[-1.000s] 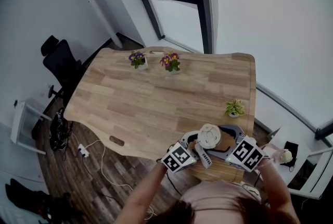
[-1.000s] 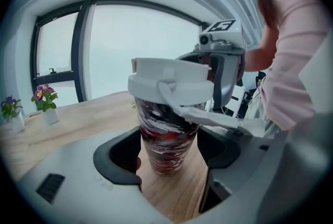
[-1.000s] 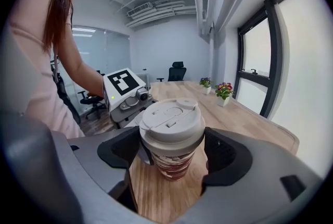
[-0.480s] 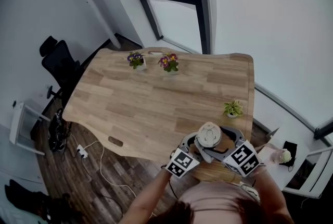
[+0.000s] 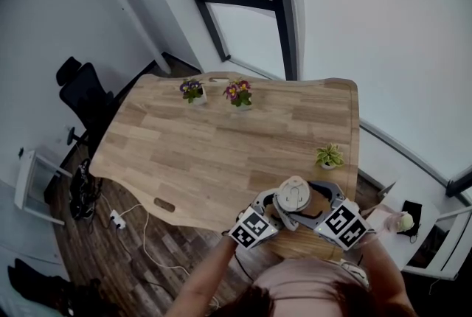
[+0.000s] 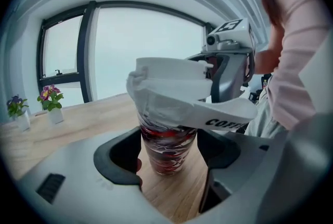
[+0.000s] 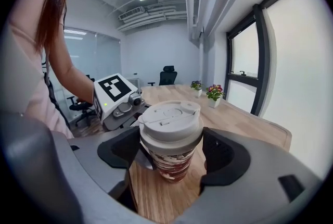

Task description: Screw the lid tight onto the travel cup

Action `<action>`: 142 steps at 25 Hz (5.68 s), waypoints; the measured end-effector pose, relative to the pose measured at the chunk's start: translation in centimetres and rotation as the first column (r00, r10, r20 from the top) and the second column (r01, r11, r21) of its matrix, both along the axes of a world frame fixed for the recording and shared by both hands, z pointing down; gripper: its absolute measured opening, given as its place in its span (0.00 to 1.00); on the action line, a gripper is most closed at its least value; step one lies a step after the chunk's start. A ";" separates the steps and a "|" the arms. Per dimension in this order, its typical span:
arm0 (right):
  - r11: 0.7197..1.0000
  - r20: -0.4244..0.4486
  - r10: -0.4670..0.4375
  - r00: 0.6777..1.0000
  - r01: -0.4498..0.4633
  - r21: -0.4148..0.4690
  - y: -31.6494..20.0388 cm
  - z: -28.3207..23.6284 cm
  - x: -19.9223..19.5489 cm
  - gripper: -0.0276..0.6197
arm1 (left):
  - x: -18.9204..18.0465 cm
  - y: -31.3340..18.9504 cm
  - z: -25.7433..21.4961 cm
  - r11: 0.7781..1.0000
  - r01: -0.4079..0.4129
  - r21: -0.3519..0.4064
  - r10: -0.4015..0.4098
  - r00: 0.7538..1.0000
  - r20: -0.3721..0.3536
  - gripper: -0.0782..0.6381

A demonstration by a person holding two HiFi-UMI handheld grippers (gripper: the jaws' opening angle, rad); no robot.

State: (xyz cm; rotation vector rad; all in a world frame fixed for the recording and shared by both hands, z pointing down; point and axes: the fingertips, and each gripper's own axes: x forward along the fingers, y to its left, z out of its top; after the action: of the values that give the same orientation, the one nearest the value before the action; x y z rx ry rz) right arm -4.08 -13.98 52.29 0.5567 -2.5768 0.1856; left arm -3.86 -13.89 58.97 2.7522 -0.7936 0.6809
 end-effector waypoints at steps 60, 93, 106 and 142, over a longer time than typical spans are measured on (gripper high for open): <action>0.998 0.064 0.063 0.996 -0.063 0.002 -0.6 -0.8 1.3 0.59 | 0.7 -0.2 1.0 0.998 0.043 -0.043 -0.044 0.999 -0.009 0.56; 0.999 0.086 0.036 0.996 -0.038 0.012 -0.8 -0.8 0.9 0.59 | 0.6 -0.3 1.5 0.994 0.088 -0.059 -0.089 0.996 -0.015 0.55; 0.990 0.162 0.133 0.978 -0.125 -0.058 -0.9 -1.0 1.2 0.60 | 0.7 -0.6 1.8 0.988 0.150 -0.049 -0.150 0.989 -0.005 0.54; 0.969 0.115 0.236 0.965 -0.243 0.048 -1.0 -0.6 1.7 0.59 | 1.5 -0.5 2.5 0.983 0.177 -0.055 -0.176 0.984 0.022 0.53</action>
State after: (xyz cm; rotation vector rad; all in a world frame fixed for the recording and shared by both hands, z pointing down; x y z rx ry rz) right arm -2.43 -14.93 51.67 0.9054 -2.6215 0.2242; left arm -2.38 -14.37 61.46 2.5892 -0.9920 0.6806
